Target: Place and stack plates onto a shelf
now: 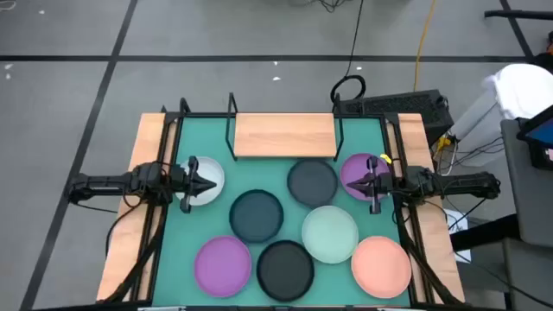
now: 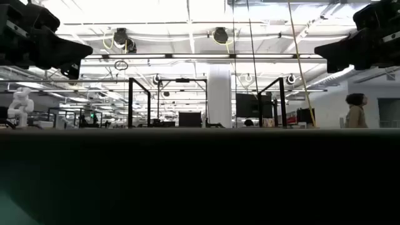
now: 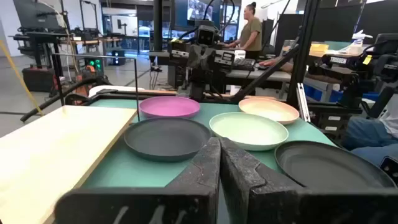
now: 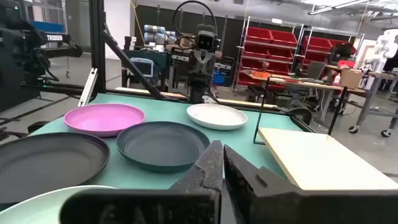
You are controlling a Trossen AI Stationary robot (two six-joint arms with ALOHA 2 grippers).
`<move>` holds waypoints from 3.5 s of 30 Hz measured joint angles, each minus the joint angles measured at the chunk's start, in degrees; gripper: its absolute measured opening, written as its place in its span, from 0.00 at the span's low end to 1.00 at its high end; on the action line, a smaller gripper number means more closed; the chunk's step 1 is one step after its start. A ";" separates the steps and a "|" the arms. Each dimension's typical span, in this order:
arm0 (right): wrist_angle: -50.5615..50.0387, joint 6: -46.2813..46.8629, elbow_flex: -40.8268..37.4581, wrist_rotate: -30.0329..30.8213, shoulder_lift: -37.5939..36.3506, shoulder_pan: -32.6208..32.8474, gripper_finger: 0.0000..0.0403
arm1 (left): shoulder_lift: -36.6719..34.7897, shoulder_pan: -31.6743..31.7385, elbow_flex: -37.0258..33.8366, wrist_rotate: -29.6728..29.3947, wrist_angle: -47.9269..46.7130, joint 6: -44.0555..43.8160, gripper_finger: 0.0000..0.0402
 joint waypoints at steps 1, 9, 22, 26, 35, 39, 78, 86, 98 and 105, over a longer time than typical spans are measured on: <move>0.02 -0.02 0.00 0.00 0.00 0.00 0.00 | 0.00 0.00 0.00 0.02 -0.02 0.02 0.03; 0.00 -0.01 0.01 0.02 -0.01 0.01 0.00 | 0.00 0.00 0.00 0.02 0.00 0.00 0.03; 0.02 0.00 0.02 0.00 -0.01 0.01 0.00 | 0.00 0.00 0.00 0.02 0.00 0.00 0.03; 0.01 -0.02 0.00 0.02 0.00 0.00 0.00 | 0.00 -0.02 0.00 0.02 0.00 0.00 0.03; 0.02 0.00 0.01 0.00 0.00 0.00 0.00 | 0.00 0.00 0.00 0.02 0.00 0.00 0.03; 0.00 -0.02 0.00 0.02 0.00 0.02 0.00 | 0.00 0.00 0.00 0.02 0.00 0.00 0.03; 0.02 0.00 0.00 0.02 0.00 0.02 0.00 | 0.00 -0.01 0.00 0.02 0.00 0.00 0.03; 0.92 0.60 0.01 0.02 0.00 0.02 0.00 | 0.00 -0.01 0.00 0.02 0.00 0.00 0.03; 4.75 5.65 0.97 -1.65 0.08 0.12 0.00 | 0.00 0.00 0.00 0.00 0.00 0.00 0.03; 4.97 7.71 6.07 -0.38 4.72 0.30 0.00 | 0.00 -0.01 0.00 0.00 -0.02 0.00 0.03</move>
